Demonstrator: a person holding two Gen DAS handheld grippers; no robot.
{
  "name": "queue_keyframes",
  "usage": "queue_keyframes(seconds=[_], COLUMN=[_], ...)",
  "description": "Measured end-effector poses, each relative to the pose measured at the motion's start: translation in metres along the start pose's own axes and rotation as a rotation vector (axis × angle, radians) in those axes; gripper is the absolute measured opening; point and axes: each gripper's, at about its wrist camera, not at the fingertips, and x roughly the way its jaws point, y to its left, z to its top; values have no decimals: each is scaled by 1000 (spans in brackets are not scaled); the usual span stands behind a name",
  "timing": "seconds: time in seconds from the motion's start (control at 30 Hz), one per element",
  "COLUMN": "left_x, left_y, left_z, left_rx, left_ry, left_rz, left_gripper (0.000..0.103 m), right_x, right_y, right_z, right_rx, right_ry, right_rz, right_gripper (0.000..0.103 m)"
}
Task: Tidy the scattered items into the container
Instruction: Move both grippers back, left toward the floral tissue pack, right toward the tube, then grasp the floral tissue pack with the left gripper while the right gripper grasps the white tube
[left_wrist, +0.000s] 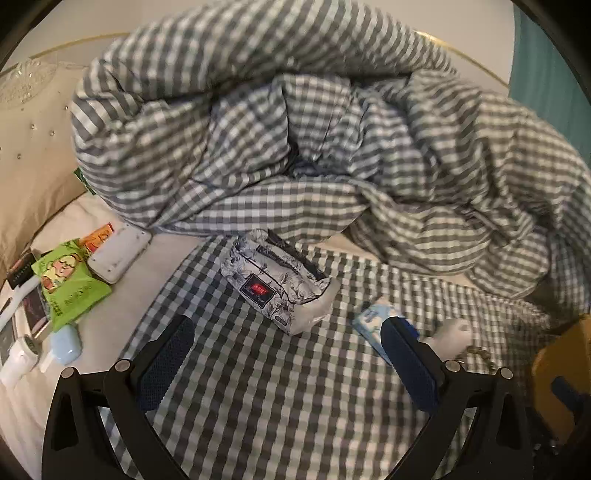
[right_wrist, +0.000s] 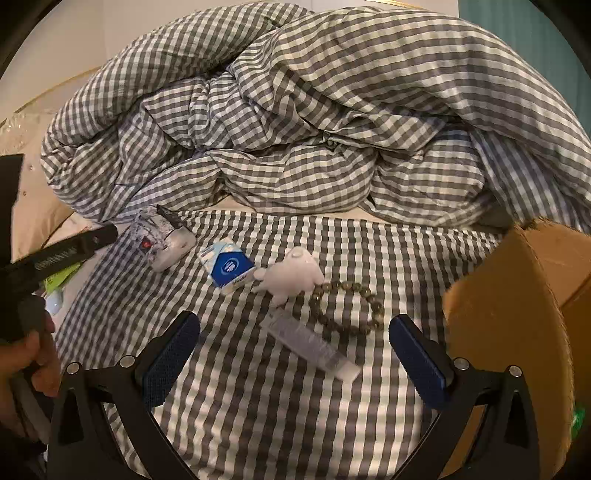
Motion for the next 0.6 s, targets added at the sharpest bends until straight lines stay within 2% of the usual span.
queue_keyframes(seconds=[0.27, 0.37, 0.6], left_x=[55, 71, 110], left_y=[-14, -19, -26], left_z=[0, 1, 7], left_rx=[47, 66, 103], left_ry=[45, 28, 59], left_rz=[34, 60, 84], left_gripper=[103, 103, 103], right_x=[39, 51, 75], right_y=[-3, -9, -22], right_z=[0, -5, -10], right_rx=[-6, 1, 24], right_ry=[30, 39, 78], right_rz=[5, -12, -15], right_gripper=[103, 103, 103])
